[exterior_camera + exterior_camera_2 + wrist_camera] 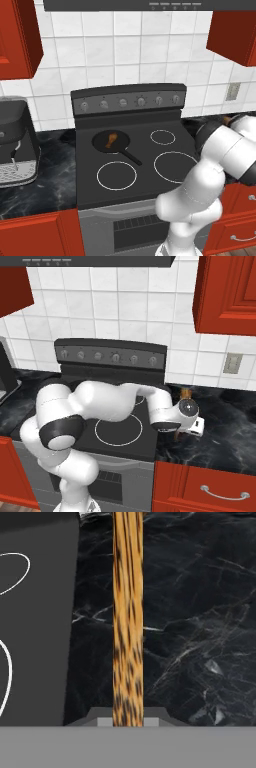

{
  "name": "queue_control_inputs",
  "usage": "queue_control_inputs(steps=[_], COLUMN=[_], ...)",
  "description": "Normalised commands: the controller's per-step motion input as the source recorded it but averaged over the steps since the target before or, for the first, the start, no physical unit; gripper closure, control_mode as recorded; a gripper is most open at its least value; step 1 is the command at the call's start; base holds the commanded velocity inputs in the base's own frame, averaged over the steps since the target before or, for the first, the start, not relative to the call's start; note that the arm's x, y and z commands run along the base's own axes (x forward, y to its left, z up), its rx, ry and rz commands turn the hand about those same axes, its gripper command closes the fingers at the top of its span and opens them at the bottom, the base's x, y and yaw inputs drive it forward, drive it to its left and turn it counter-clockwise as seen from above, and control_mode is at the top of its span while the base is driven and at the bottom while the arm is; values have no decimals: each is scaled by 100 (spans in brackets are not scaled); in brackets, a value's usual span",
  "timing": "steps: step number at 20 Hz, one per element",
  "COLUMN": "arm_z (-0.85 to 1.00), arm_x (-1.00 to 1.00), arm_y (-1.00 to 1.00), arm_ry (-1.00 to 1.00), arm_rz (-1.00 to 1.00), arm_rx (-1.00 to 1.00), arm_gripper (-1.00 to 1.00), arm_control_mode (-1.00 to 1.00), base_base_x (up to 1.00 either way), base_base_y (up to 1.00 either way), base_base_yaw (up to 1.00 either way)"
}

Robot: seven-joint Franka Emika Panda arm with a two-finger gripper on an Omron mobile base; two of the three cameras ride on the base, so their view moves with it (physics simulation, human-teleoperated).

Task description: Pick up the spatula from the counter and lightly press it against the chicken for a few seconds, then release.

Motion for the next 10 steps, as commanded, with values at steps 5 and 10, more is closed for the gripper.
queue_control_inputs(steps=[5,10], arm_z=[30,42], arm_x=[0,-3], arm_y=[28,36], arm_ry=[0,0], arm_rz=[15,0], arm_rx=[-8,-9], arm_gripper=[100,100], arm_control_mode=[-100,-100], base_base_x=[0,0], base_base_y=[0,0], base_base_yaw=[0,0])
